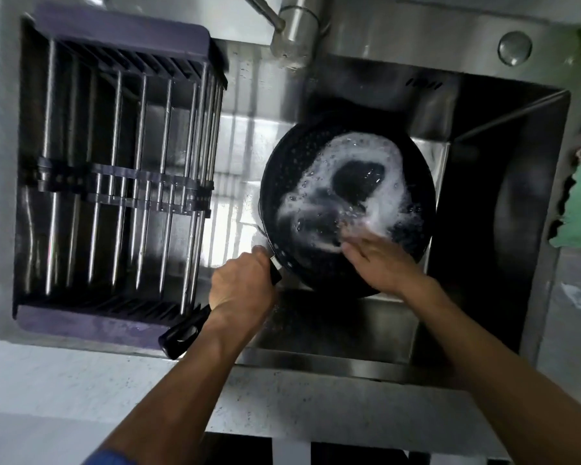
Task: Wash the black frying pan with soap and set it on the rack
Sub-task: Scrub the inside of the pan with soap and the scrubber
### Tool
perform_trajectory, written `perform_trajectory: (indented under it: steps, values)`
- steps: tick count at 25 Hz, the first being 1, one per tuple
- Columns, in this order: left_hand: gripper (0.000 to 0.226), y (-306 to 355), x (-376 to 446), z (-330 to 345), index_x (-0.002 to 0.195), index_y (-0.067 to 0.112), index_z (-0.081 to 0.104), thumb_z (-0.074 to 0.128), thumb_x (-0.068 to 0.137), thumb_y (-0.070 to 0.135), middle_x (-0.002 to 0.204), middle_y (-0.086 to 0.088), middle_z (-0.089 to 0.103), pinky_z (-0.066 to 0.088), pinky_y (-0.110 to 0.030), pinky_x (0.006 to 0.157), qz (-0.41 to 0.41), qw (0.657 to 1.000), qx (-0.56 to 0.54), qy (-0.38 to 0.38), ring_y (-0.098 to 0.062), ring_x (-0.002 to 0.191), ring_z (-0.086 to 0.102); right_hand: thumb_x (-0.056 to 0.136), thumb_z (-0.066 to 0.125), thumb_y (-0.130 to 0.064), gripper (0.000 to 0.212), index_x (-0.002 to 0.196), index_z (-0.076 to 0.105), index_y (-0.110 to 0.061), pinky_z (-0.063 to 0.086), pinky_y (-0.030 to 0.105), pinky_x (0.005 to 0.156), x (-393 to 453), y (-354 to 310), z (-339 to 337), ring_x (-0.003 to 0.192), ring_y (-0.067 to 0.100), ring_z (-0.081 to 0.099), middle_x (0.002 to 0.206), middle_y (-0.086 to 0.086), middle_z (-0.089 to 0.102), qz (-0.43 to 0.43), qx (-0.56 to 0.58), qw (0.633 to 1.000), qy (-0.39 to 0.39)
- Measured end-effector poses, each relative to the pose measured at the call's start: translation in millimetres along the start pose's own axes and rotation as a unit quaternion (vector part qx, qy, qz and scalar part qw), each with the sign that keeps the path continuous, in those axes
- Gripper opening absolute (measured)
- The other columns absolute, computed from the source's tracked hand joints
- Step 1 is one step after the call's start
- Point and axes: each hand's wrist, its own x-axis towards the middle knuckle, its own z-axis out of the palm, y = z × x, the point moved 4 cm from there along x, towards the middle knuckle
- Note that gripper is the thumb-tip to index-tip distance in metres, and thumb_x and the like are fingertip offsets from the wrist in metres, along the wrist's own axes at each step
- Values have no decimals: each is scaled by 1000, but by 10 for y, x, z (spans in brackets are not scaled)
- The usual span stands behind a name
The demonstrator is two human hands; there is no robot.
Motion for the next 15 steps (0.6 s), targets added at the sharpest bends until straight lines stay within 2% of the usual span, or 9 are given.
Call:
perform_trajectory:
  steps: [2,4,6,8,9,11,12,13,15]
  values:
    - [25,-12,-2,-5,114,15,49,58,91,21,96,-4,65,39,-32,62,0,1000,4,-3,-24,86,65,105,20,-53,55,155,28,-32,18,38,120,-272,-58,134,151,23,20,165,-4,19,11,-48,999,-22]
    - [25,0,2,-5,113,16,48,58,91,21,97,-4,64,39,-32,63,2,1000,2,-5,-25,88,65,106,21,-50,56,154,31,-25,19,32,118,-225,-539,304,149,18,24,164,-2,25,-93,72,991,-59]
    - [25,-8,0,3,112,16,49,59,90,23,97,-4,65,39,-32,64,-1,1000,-7,-9,-26,89,65,106,19,-52,58,151,37,-22,21,29,115,65,-594,96,147,18,29,160,1,33,-68,148,986,-24]
    - [24,-12,10,-2,112,16,51,59,90,20,96,-4,65,39,-31,62,-5,1000,-16,-4,-24,87,65,99,9,-65,71,146,43,-24,22,35,118,18,-233,25,147,23,30,157,4,38,-39,47,998,32]
    - [24,-14,9,-1,112,16,50,59,90,18,95,-4,65,39,-31,62,-4,1000,-16,-3,-24,86,65,96,6,-69,77,147,43,-25,20,36,120,-184,-146,113,149,23,27,157,3,38,-47,11,999,17]
    - [25,-7,6,-11,113,17,49,59,89,16,95,-4,65,40,-31,62,0,1000,-12,1,-25,87,65,103,15,-59,64,155,32,-25,6,29,123,-342,-332,395,152,12,13,163,-6,23,-99,126,986,-36]
    - [25,-9,5,-5,113,17,49,59,89,17,96,-4,65,40,-31,63,1,1000,-9,1,-25,88,65,105,19,-53,58,157,26,-28,1,29,123,-220,-536,385,151,6,5,165,-10,14,-140,224,963,-62]
    - [25,-14,4,8,113,17,49,59,89,19,97,-4,65,40,-32,64,1,1000,-7,-2,-25,89,66,104,20,-55,58,158,21,-32,-2,34,123,66,-652,288,150,3,-2,166,-14,4,-130,296,944,-61]
    - [27,-22,19,25,112,18,50,61,88,25,98,-4,65,40,-32,64,3,1000,-15,-1,-26,90,66,103,19,-59,61,158,16,-35,-2,47,124,512,-534,-68,151,10,-12,165,-16,-10,-39,272,961,28]
